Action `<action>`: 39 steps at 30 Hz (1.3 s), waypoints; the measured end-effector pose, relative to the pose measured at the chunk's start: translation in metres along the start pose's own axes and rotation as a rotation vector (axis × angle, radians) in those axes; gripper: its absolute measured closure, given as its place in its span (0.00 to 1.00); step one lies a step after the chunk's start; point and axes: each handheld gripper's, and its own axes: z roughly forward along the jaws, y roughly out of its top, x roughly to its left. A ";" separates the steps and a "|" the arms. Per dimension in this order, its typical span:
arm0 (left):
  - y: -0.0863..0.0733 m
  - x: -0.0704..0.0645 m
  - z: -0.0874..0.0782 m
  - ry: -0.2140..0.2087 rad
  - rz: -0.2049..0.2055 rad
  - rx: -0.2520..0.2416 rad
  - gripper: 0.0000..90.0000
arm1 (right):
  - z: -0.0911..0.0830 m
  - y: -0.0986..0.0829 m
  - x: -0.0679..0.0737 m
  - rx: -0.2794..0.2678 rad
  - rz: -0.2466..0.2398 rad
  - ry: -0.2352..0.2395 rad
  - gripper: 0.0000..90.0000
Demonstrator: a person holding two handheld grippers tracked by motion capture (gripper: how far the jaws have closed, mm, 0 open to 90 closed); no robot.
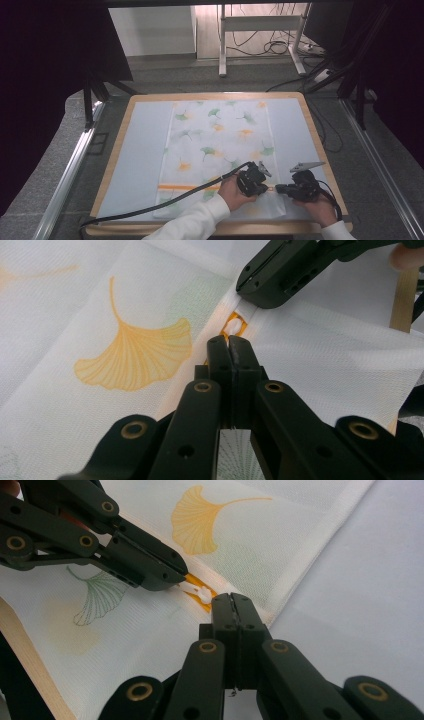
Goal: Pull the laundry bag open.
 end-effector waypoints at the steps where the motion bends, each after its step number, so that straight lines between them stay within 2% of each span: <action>1: 0.000 0.003 -0.001 -0.013 -0.010 0.003 1.00 | 0.000 0.000 0.000 0.000 -0.003 0.000 1.00; 3: 0.000 0.004 0.000 -0.022 -0.014 0.002 1.00 | 0.000 0.000 0.000 0.005 -0.010 -0.002 1.00; 6: 0.001 -0.001 0.000 -0.015 0.029 0.003 1.00 | 0.000 0.000 0.000 0.003 -0.012 -0.004 1.00; 7: 0.001 -0.001 0.000 -0.023 0.033 -0.001 1.00 | 0.000 0.000 0.000 0.005 -0.013 -0.003 1.00; 8: 0.000 -0.002 0.000 -0.050 0.037 -0.008 1.00 | 0.000 0.000 0.000 0.002 -0.012 -0.002 1.00; 9: 0.000 -0.003 0.001 -0.052 0.047 -0.007 1.00 | 0.000 0.000 0.000 0.001 -0.014 0.000 1.00; 15: -0.001 -0.009 -0.002 -0.021 0.083 -0.019 0.93 | 0.000 0.000 -0.001 -0.004 -0.013 0.004 1.00; 17: 0.000 -0.007 -0.004 0.008 0.096 -0.022 0.90 | 0.000 0.000 0.000 -0.004 -0.015 0.003 1.00; 21: 0.001 -0.005 -0.005 0.002 0.133 -0.005 0.79 | 0.000 0.000 -0.001 -0.005 -0.015 0.004 1.00; 24: 0.002 0.000 0.000 0.003 0.121 0.002 0.74 | 0.000 0.000 -0.001 -0.004 -0.016 0.003 1.00; 25: 0.002 0.002 0.002 -0.005 0.112 -0.016 0.74 | 0.000 0.000 -0.001 -0.001 -0.019 0.005 1.00; 27: 0.003 0.002 0.004 -0.010 0.125 -0.025 0.74 | 0.000 0.000 -0.001 -0.003 -0.015 0.005 1.00; 29: 0.003 -0.001 0.005 0.003 0.152 -0.035 0.75 | 0.000 0.000 -0.001 -0.004 -0.013 0.005 1.00; 31: 0.005 -0.004 0.005 0.013 0.182 -0.013 0.77 | 0.000 0.000 -0.001 -0.004 -0.015 0.005 1.00; 32: 0.008 -0.006 0.006 0.008 0.185 -0.003 0.83 | 0.000 0.000 -0.001 -0.004 -0.015 0.005 1.00; 34: 0.012 -0.012 0.008 0.044 0.218 0.017 0.92 | 0.000 0.000 -0.001 -0.004 -0.013 0.005 1.00; 35: 0.014 -0.013 0.008 0.052 0.223 0.030 0.93 | 0.000 0.000 -0.001 -0.004 -0.015 0.004 1.00; 37: 0.014 -0.011 0.007 0.040 0.208 0.038 0.94 | 0.000 -0.001 -0.001 -0.006 -0.014 0.006 1.00; 39: 0.013 -0.006 0.006 0.006 0.164 0.025 0.94 | 0.000 -0.001 -0.001 -0.007 -0.015 0.008 1.00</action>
